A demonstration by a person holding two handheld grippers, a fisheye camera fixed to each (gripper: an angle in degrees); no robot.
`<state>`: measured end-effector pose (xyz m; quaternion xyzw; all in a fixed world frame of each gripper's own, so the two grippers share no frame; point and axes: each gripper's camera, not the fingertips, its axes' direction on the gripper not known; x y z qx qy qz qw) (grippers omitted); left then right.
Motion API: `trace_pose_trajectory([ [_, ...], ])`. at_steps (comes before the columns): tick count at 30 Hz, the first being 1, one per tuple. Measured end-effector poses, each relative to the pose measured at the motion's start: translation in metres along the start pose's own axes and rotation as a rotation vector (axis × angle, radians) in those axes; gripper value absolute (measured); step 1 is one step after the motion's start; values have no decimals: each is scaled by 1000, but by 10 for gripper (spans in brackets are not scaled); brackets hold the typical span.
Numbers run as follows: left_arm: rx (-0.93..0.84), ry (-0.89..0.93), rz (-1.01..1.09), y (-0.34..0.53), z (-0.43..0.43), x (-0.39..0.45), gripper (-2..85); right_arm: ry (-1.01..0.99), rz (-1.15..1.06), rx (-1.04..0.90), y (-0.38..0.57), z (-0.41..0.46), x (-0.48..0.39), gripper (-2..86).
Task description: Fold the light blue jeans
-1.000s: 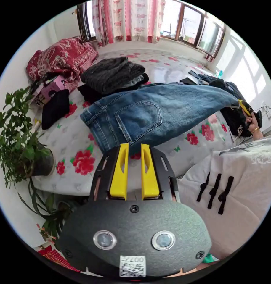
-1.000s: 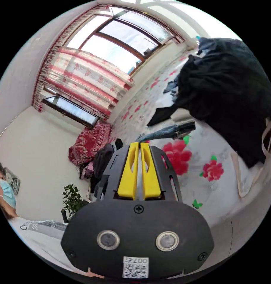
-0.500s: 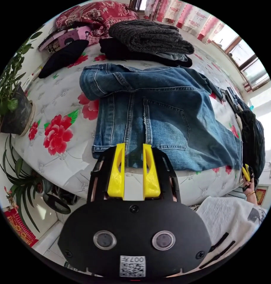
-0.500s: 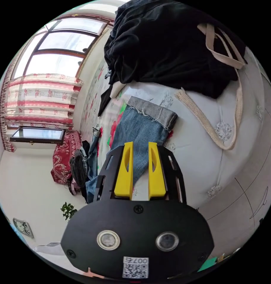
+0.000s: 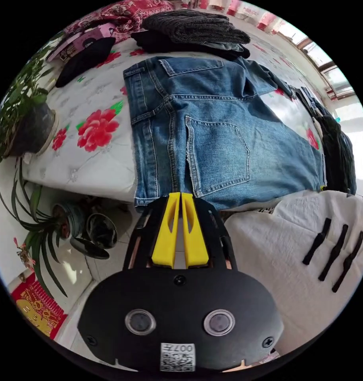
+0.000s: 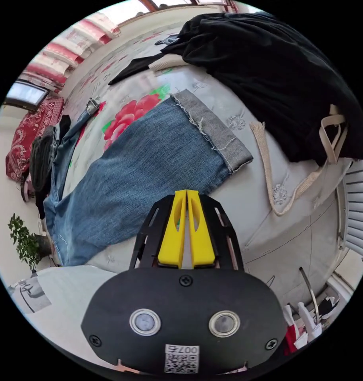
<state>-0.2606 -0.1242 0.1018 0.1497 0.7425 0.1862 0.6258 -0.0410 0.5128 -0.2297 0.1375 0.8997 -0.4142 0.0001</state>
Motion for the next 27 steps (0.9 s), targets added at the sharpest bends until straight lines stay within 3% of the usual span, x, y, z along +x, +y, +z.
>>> trace_pose_trajectory([
  [4,65,95,-166,34,-19,-29,-3,145,19,-39,11,-4,-22,1],
  [8,248,63,-207,21,-56,-45,14,201,-152,132,-13,-30,-92,9],
  [12,317,43,-123,-57,-71,-50,60,54,-319,161,-81,-18,-202,47],
  [17,380,176,-100,-165,-75,-66,115,-23,-479,102,-170,18,-333,86],
  [20,288,142,-54,-231,-58,-70,138,4,-551,108,-216,38,-401,92],
  [24,-17,48,67,-293,-5,-59,170,20,-563,40,-271,87,-462,88],
  [27,-54,-75,132,-305,1,-45,138,77,-545,-16,-294,130,-488,73],
])
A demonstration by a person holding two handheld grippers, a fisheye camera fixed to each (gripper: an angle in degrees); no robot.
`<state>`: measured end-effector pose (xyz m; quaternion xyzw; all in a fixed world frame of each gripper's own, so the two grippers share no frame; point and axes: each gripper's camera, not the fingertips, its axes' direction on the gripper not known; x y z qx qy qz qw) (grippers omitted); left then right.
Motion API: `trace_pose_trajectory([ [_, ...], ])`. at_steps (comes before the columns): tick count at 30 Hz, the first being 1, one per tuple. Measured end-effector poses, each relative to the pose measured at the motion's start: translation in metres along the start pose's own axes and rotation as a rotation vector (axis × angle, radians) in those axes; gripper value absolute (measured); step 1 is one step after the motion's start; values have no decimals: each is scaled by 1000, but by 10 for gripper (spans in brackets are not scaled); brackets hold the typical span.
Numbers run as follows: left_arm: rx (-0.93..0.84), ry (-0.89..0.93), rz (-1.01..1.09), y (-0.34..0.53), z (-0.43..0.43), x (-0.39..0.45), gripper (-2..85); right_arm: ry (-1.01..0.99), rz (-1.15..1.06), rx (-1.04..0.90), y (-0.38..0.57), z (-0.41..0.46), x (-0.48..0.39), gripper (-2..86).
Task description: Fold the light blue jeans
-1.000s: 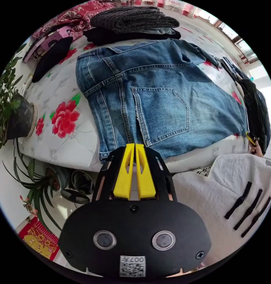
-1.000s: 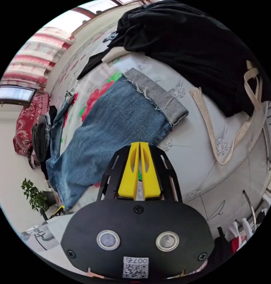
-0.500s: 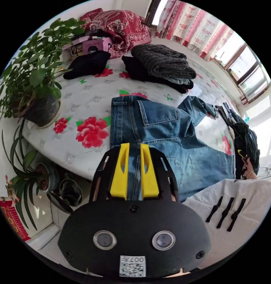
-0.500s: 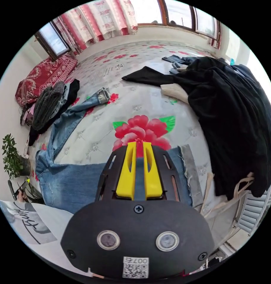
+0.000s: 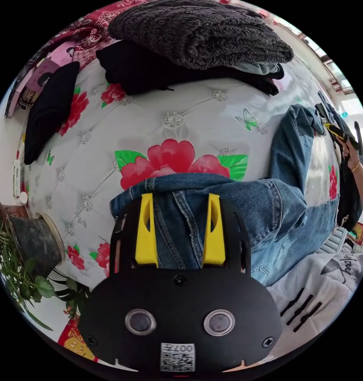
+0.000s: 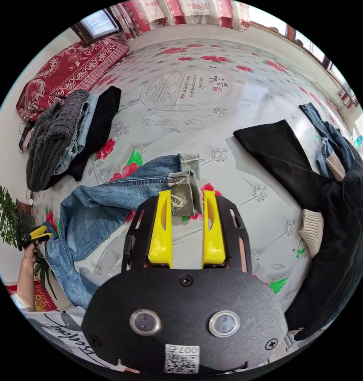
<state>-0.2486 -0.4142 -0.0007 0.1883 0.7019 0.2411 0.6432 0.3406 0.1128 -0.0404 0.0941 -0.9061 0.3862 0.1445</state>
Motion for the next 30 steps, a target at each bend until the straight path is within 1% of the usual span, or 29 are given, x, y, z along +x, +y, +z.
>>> trace_pose_trajectory([
  [1,6,-4,23,-1,-1,3,92,28,13,-27,-8,17,-5,58],
  [3,40,35,67,2,-2,6,57,50,0,-68,-13,37,-18,36],
  [5,69,70,65,7,-3,2,40,128,-55,-74,-13,41,-38,20],
  [6,81,111,18,11,-7,-6,34,159,-98,-37,-13,30,-49,14],
  [8,161,188,-54,25,-27,-19,27,141,-118,98,-10,-13,-53,9],
  [10,370,225,-98,63,-74,-28,24,26,-81,373,12,-112,-36,6],
  [11,427,230,-92,75,-87,-28,25,15,-77,433,21,-137,-31,6],
  [13,612,208,-27,125,-128,-16,30,37,-111,637,76,-221,-9,5],
  [14,640,194,-16,137,-135,-13,32,50,-123,673,93,-237,-3,6],
  [15,676,169,1,160,-144,-8,38,83,-139,727,129,-262,11,7],
  [16,680,156,11,178,-144,-5,43,130,-146,736,164,-276,27,8],
  [17,667,152,16,186,-141,-4,45,164,-146,718,182,-278,35,10],
  [18,612,149,21,199,-129,-3,50,214,-131,654,214,-272,52,13],
  [19,520,153,1,207,-113,-4,55,220,-91,568,245,-253,72,18],
  [20,480,158,-14,211,-106,-5,57,209,-58,509,259,-240,83,21],
  [22,417,185,-71,228,-87,-9,64,142,151,206,307,-179,131,31],
  [24,434,182,-109,233,-87,-12,70,119,266,86,339,-145,151,36],
  [25,446,179,-126,230,-90,-15,77,107,313,93,355,-135,157,39],
  [27,449,192,-116,215,-93,-17,89,80,325,132,361,-128,159,45],
  [30,417,174,-28,173,-91,-11,103,95,266,129,335,-115,157,56],
])
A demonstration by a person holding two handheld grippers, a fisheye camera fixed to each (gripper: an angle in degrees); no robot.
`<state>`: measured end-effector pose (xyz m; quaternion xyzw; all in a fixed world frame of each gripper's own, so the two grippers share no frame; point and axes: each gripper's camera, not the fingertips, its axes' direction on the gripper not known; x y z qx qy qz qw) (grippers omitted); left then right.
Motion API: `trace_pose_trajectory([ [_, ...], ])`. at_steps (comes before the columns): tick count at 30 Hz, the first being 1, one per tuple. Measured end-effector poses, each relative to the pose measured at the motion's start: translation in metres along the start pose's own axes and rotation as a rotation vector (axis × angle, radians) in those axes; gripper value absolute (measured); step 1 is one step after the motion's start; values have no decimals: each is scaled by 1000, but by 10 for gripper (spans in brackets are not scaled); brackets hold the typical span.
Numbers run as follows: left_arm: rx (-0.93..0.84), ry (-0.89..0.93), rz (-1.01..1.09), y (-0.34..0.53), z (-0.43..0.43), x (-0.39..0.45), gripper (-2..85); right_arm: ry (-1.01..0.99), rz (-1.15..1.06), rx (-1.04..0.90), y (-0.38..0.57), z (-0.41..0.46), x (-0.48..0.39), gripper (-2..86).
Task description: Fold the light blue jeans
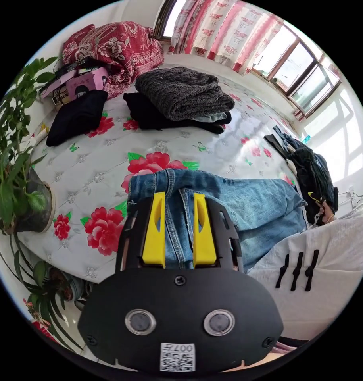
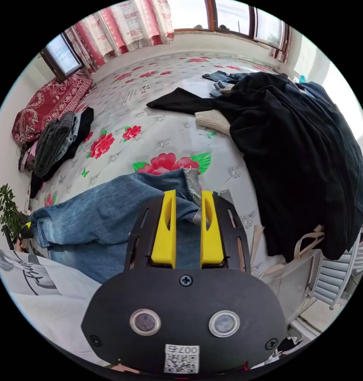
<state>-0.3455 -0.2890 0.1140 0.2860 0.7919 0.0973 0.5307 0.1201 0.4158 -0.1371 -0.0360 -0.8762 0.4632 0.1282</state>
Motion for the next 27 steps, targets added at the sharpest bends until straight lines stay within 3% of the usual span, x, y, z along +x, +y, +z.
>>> trace_pose_trajectory([
  [5,-231,-94,92,-50,78,3,119,21,-78,-52,-54,52,-12,68],
  [9,-413,-200,129,-72,141,3,110,93,-111,-272,-75,130,-15,57],
  [11,-431,-193,166,-81,145,3,82,150,-121,-195,-74,128,-17,40],
  [14,-324,-150,116,-94,128,-3,41,119,-83,-225,-89,117,-6,18],
  [18,-45,-21,-20,-114,79,-9,36,-46,20,57,-124,42,17,11],
  [21,60,-42,-90,-126,78,-13,43,-34,25,233,-151,4,15,19],
  [24,6,-18,-236,-144,114,-30,45,-71,108,321,-180,5,14,31],
  [27,-57,-56,-270,-157,131,-33,57,-55,144,161,-204,40,10,38],
])
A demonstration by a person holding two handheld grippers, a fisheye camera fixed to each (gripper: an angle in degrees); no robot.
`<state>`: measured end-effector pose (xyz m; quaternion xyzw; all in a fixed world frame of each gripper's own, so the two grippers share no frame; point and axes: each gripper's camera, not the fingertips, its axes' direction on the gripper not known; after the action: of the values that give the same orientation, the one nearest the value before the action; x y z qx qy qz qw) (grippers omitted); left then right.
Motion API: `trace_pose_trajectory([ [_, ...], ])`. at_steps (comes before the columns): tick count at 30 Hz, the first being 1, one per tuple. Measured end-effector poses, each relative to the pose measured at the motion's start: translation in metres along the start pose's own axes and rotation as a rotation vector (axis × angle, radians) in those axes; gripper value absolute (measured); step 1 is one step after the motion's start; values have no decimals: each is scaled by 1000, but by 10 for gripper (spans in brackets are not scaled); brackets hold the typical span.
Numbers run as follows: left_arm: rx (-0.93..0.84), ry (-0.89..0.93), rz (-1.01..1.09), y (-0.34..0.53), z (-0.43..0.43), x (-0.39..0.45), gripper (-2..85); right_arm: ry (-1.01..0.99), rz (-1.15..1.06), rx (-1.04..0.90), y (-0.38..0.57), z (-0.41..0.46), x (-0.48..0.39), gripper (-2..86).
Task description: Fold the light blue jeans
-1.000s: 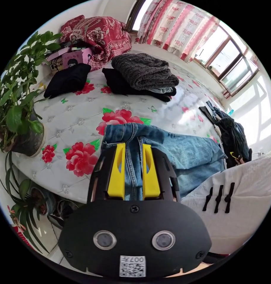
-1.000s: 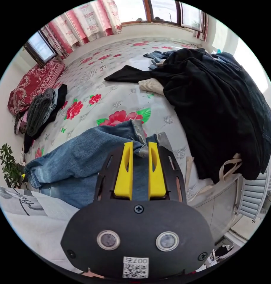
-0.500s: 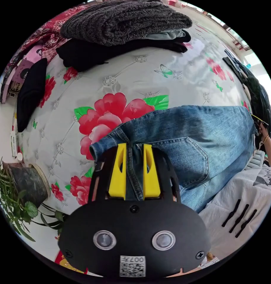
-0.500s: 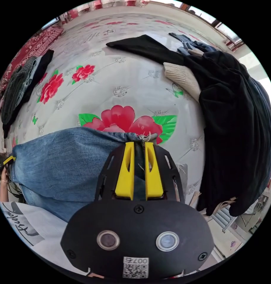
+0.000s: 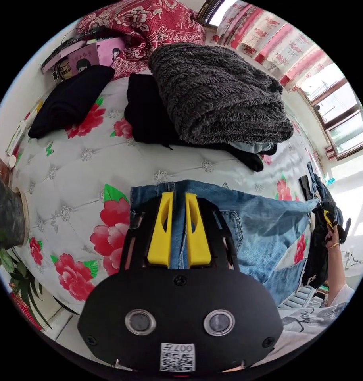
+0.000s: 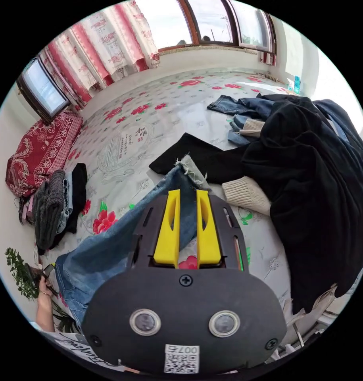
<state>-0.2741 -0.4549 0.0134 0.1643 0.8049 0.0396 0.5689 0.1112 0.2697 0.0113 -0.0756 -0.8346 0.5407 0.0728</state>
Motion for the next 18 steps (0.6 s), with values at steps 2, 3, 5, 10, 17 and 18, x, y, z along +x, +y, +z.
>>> trace_pose_trajectory([
  [2,19,-28,11,0,-8,2,67,36,-33,-31,5,9,-4,41],
  [3,43,-32,17,5,-18,2,69,39,-51,-39,13,10,-4,41],
  [5,87,-39,60,18,-31,4,70,22,-76,-58,27,14,1,41],
  [10,-5,-149,225,44,-7,20,54,52,-114,-171,57,41,12,34],
  [17,-99,-253,289,44,25,17,51,158,-203,-325,71,83,-11,7],
  [18,-109,-309,267,43,25,16,50,164,-235,-257,81,74,-11,4],
])
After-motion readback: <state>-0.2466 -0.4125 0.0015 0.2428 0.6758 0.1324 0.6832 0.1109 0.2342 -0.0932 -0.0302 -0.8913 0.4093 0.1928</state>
